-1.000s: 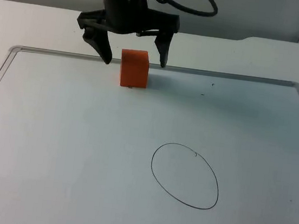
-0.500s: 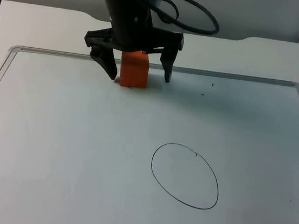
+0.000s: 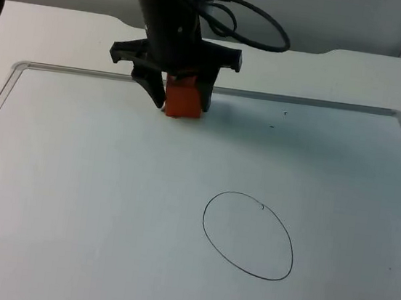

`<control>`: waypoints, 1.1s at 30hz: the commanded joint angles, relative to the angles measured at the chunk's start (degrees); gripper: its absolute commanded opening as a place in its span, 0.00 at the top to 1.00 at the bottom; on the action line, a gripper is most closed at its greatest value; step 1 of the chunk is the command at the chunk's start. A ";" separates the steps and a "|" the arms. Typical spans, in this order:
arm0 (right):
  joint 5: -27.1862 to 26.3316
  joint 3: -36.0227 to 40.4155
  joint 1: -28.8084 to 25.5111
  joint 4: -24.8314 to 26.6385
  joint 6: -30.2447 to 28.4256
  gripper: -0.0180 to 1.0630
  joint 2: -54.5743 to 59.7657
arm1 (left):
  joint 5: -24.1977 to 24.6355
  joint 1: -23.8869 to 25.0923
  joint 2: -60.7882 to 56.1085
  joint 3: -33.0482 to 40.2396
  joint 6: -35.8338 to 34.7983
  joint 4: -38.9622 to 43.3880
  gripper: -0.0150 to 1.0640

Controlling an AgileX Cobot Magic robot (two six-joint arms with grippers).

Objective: Pick up one cube with the left hand and another cube with the right hand. First place the cube in the right hand at the target position, then stack the cube in the left hand on top.

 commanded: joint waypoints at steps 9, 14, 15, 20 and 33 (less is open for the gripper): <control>-1.15 0.24 0.26 0.32 -0.42 0.99 -0.17 | 3.19 -0.34 -2.46 -0.52 -0.12 -1.02 0.80; -1.15 0.24 0.26 0.32 -0.42 0.99 -0.17 | 3.97 -0.34 -7.98 -0.52 5.00 0.05 0.80; -1.15 0.24 0.26 0.32 -0.42 0.99 -0.17 | 3.97 -0.34 -9.93 -0.52 5.69 0.46 0.80; -1.15 0.24 0.26 0.32 -0.42 0.99 -0.17 | 3.97 -0.47 -19.65 -0.42 8.82 2.88 0.80; -0.79 0.24 0.26 0.32 -0.42 0.99 -0.17 | 0.21 -0.47 -44.57 -0.42 7.76 12.69 0.80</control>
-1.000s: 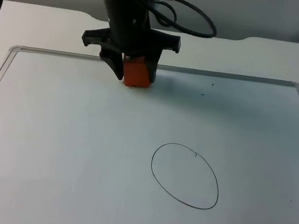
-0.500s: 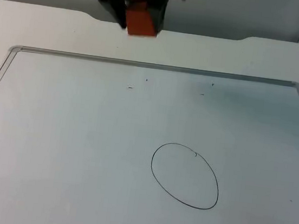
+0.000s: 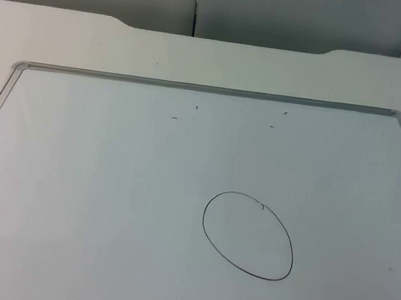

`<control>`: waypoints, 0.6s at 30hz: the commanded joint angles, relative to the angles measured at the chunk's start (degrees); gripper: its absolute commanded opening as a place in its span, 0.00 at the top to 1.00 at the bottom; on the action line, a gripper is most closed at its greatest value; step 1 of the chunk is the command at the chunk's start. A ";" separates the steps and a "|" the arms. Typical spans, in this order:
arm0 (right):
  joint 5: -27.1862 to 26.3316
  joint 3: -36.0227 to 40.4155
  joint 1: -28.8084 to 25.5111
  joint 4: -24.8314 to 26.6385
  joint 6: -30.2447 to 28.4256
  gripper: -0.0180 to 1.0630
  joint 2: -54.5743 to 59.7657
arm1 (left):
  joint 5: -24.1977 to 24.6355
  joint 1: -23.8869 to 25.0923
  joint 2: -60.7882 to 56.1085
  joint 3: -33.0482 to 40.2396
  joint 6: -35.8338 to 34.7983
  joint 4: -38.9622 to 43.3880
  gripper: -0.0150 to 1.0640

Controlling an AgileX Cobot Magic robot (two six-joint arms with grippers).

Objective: Pick up one cube with the left hand and another cube with the right hand. First place the cube in the right hand at the target position, then stack the cube in the left hand on top.

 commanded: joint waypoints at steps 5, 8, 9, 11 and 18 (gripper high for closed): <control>-0.77 0.24 0.26 0.23 -0.42 0.99 -0.17 | -1.33 -0.47 -9.22 3.27 -0.57 10.12 0.80; -0.79 0.24 0.26 0.42 -0.42 0.99 -0.17 | -7.30 -0.36 -15.68 12.13 -1.60 10.13 0.80; -0.79 0.24 0.26 0.64 -0.42 0.99 -0.17 | -10.44 -0.36 -18.33 16.54 -2.50 10.13 0.80; -0.79 0.24 0.26 0.99 -0.83 0.99 -0.17 | -15.07 -0.36 -22.52 24.07 -3.12 10.02 0.80; -0.79 0.24 0.26 1.36 -1.11 0.99 -0.17 | -27.72 -0.36 -40.66 57.70 -4.11 8.88 0.80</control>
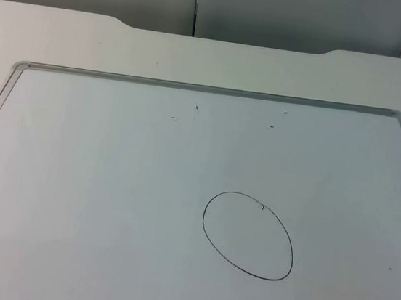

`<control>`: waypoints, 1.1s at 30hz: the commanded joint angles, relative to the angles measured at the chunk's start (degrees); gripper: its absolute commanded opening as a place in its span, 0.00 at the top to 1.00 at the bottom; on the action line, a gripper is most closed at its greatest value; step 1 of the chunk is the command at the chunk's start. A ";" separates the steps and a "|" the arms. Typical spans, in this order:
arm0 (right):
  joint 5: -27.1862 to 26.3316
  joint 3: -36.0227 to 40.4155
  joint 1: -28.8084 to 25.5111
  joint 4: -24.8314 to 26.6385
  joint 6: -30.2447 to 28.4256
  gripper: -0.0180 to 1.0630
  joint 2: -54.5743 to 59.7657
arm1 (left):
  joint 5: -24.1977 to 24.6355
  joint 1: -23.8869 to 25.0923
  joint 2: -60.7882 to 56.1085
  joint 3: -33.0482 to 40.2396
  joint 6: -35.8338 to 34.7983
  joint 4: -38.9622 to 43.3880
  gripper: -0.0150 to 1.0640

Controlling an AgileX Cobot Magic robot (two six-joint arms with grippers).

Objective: Pick up one cube with the left hand and another cube with the right hand. First place the cube in the right hand at the target position, then stack the cube in the left hand on top.

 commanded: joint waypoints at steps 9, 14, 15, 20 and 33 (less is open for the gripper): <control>0.53 0.24 0.26 0.36 -0.50 0.99 -0.17 | -3.30 -0.25 -18.97 34.00 -4.89 -1.49 0.80; 3.20 0.24 0.26 1.69 -0.72 0.99 -0.17 | -0.79 -0.25 -24.89 40.69 -5.31 -3.73 0.80; 4.34 0.24 0.26 1.96 -1.14 0.99 -0.17 | 0.07 -0.25 -25.58 41.41 -5.31 -4.16 0.80; 7.60 0.24 0.26 3.60 -2.03 0.99 0.52 | 2.92 -0.25 -26.72 42.18 -5.31 -4.45 0.80; 13.87 0.24 2.41 8.36 -5.45 0.99 17.83 | 7.39 -0.25 -26.58 42.18 -5.10 -4.33 0.80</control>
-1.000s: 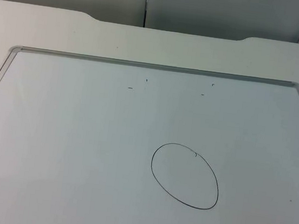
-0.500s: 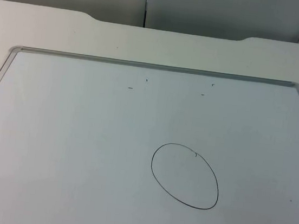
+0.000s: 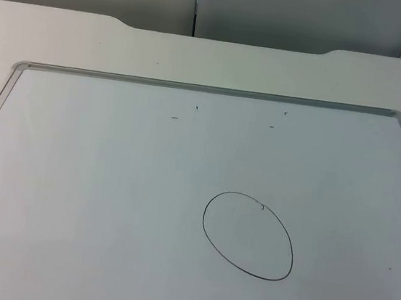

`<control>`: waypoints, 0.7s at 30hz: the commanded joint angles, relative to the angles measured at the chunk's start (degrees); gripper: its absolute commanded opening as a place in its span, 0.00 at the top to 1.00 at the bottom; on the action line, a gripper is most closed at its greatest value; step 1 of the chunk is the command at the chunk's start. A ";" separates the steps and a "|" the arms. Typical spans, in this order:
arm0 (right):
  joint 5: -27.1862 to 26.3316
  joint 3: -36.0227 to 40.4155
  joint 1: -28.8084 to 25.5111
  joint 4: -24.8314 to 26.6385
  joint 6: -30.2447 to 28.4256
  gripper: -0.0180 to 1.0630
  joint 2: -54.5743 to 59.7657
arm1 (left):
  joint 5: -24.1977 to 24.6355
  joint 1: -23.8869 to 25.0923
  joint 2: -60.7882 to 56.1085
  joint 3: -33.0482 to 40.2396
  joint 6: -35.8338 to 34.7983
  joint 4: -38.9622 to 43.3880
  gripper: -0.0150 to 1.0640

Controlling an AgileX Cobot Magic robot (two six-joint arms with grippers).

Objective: Pick up one cube with the left hand and another cube with the right hand. First place the cube in the right hand at the target position, then stack the cube in the left hand on top.

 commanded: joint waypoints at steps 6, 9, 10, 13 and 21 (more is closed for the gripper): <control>-3.44 0.24 10.48 -4.06 3.45 0.99 12.27 | 0.09 -0.25 -0.43 0.07 -0.26 -0.26 0.80; -4.70 0.24 14.55 -7.79 6.63 0.99 15.69 | 0.10 -0.25 -0.43 0.07 -0.15 -0.26 0.80; -5.40 0.24 15.84 -9.25 8.35 0.99 17.16 | 0.10 -0.25 -0.43 0.07 -0.04 -0.26 0.80; -7.85 0.28 18.57 -9.89 9.04 0.99 20.06 | 0.10 -0.25 -0.43 0.07 0.22 -0.26 0.80; -19.07 9.98 19.79 -12.93 15.29 0.99 22.06 | 0.56 -0.25 -0.43 0.07 1.08 -0.26 0.80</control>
